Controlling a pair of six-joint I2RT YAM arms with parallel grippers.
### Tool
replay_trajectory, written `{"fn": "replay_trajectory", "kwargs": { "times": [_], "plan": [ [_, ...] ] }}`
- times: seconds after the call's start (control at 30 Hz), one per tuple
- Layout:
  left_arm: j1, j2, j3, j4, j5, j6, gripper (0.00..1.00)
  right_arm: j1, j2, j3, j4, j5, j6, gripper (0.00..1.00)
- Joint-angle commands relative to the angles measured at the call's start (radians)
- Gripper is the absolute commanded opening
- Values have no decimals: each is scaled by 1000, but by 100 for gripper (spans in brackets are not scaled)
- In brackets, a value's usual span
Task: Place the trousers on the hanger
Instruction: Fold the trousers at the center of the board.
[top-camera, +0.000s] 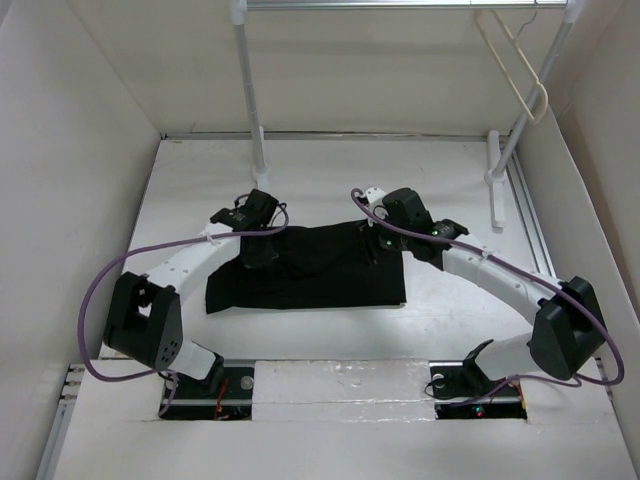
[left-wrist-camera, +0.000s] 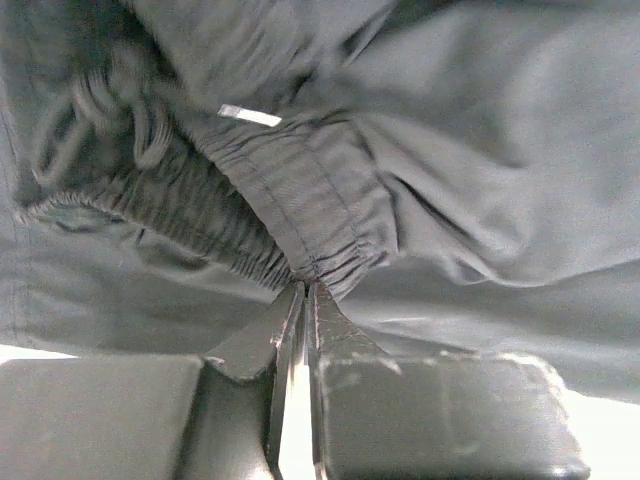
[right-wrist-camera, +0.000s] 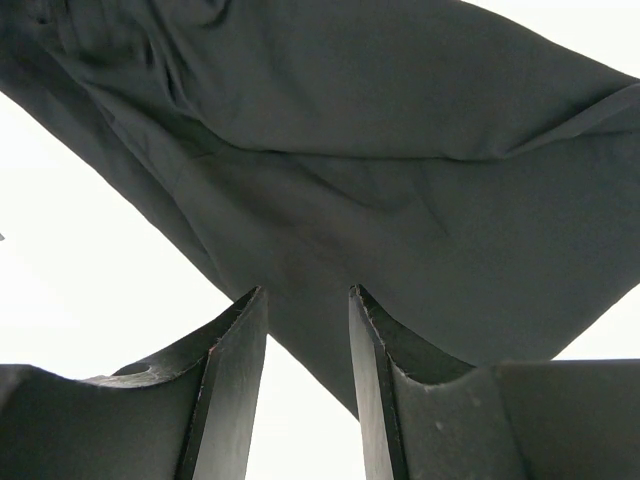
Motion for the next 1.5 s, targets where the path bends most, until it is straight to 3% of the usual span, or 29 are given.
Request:
{"fn": "replay_trajectory", "kwargs": {
  "times": [0.0,0.33,0.8,0.97,1.0,1.03,1.1,1.13,1.17,1.23,1.3,1.33,1.37,1.4,1.43,1.47],
  "plan": [
    [43,-52,100,-13,2,-4,0,-3,-25,-5,8,-16,-15,44],
    [159,101,247,37,1,37,0,-3,-16,8,-4,-3,-28,44],
    [425,172,168,149,108,36,0,-3,-10,-5,-24,82,-46,46],
    [443,227,175,140,78,51,0,-23,-25,-16,-41,109,-52,61],
    [443,233,177,140,73,51,2,-23,-31,-18,-49,106,-54,63],
    [443,239,192,134,75,60,18,-37,-49,-24,-53,104,-55,63],
    [443,247,215,110,69,62,38,-51,-69,-32,-64,101,-61,63],
    [443,237,230,96,58,69,56,-63,-77,-38,-66,93,-64,63],
    [443,206,238,91,46,69,63,-72,-94,-39,-70,89,-64,64],
    [443,163,252,67,-3,72,69,-72,-106,-51,-70,81,-66,63],
    [443,83,243,45,-30,66,67,-72,-122,-73,-66,87,-63,63],
    [443,22,194,16,-37,50,64,-84,-128,-87,-63,84,-66,47],
    [443,-15,194,16,-37,37,64,-85,-128,-94,-62,84,-66,47],
    [443,-52,168,8,-22,27,63,-112,-132,-99,-59,78,-71,33],
    [443,-90,102,-4,-4,10,59,-123,-134,-105,-61,60,-77,11],
    [443,-162,62,-10,13,-13,58,-132,-137,-113,-61,56,-77,6]
  ]
}}
